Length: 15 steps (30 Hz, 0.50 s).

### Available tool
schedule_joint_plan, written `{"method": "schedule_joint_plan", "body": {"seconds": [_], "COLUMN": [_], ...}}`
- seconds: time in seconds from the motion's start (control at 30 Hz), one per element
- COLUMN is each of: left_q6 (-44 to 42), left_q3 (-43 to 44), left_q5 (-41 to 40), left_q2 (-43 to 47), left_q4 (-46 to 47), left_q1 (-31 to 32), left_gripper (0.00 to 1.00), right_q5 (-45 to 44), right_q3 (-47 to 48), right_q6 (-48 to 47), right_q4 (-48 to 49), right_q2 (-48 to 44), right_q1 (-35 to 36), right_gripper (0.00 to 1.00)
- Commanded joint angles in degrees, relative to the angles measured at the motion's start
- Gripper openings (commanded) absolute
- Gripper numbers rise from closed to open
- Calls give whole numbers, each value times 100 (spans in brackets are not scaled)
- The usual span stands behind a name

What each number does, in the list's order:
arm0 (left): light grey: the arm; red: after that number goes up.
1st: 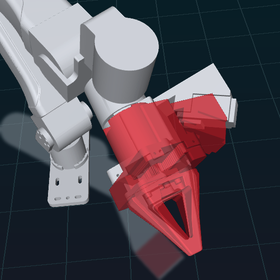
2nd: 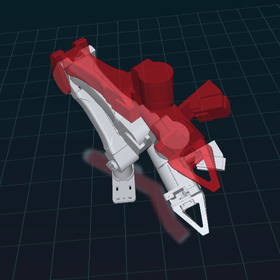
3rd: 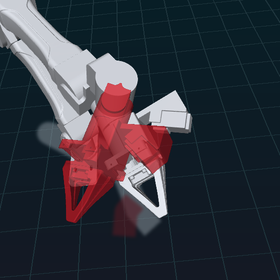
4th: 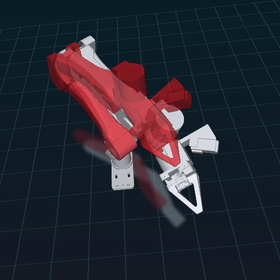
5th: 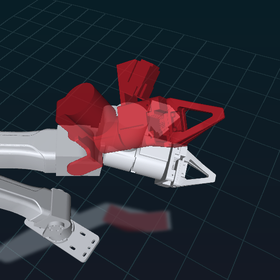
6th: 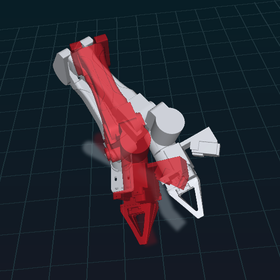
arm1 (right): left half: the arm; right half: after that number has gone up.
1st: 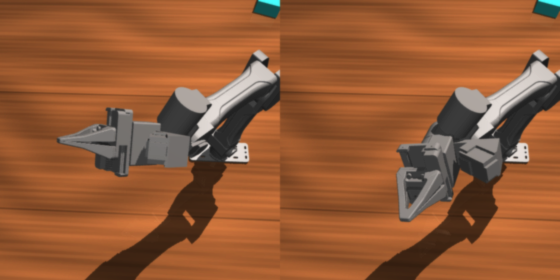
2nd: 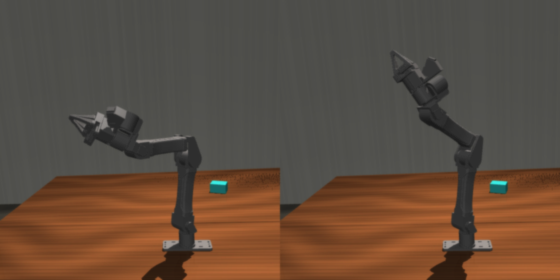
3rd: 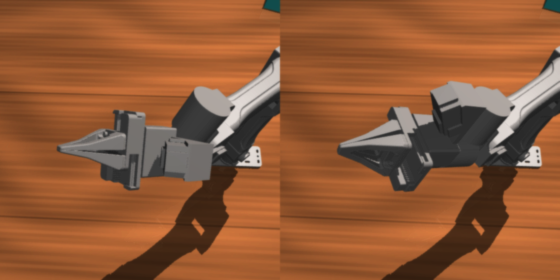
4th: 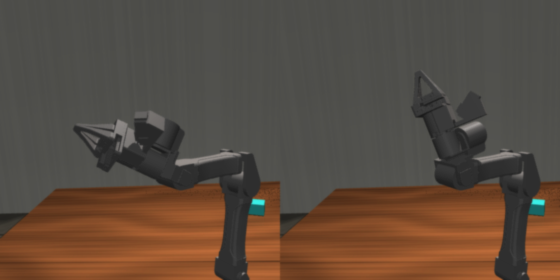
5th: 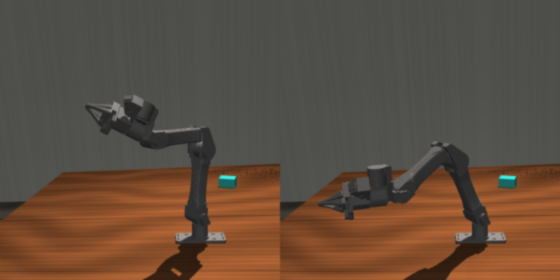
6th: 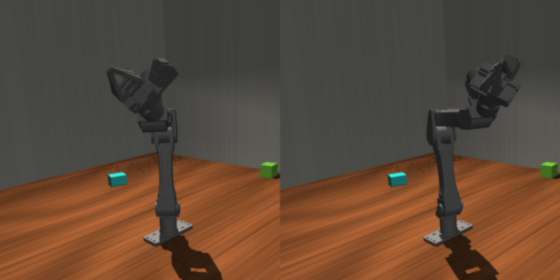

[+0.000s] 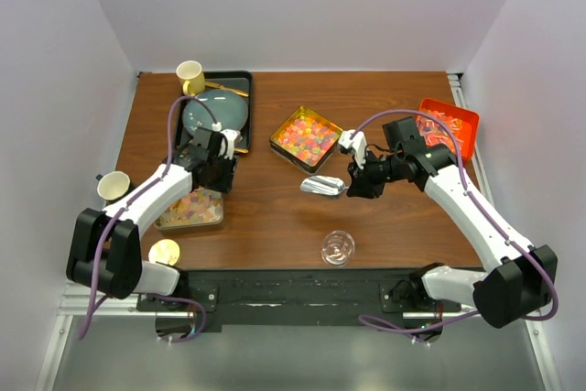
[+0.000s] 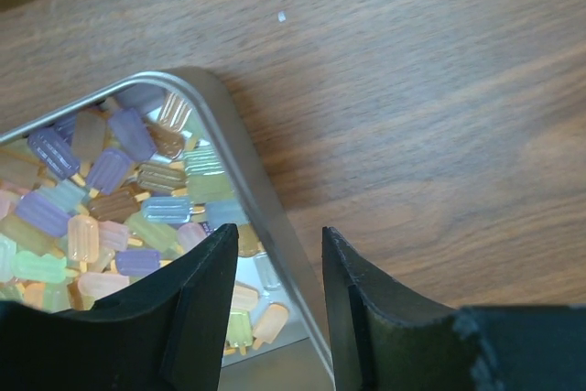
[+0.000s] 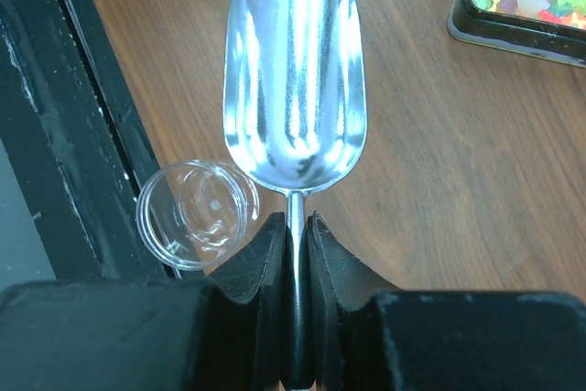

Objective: Pack the candies
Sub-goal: Move the storage box to the center of the board.

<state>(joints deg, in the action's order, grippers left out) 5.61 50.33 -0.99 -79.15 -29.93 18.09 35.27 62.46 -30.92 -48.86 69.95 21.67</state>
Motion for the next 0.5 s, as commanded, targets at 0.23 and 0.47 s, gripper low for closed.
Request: {"method": "schedule_joint_plan", "body": {"seconds": [0.23,0.47], "left_q6": [37,133], "left_q3": [-67,-181], "left_q5": [748,1119], "left_q2": [-293,-223], "left_q4": [348,339], "left_q1": [-218,501], "left_gripper": [12,0], "right_q5": [42,-46], "right_q3": [241,241], "right_q6": [7,-46], "right_q4": [17,17], "right_q2": [36,54], "right_q1": [-23,-23], "right_gripper": [0,0]}}
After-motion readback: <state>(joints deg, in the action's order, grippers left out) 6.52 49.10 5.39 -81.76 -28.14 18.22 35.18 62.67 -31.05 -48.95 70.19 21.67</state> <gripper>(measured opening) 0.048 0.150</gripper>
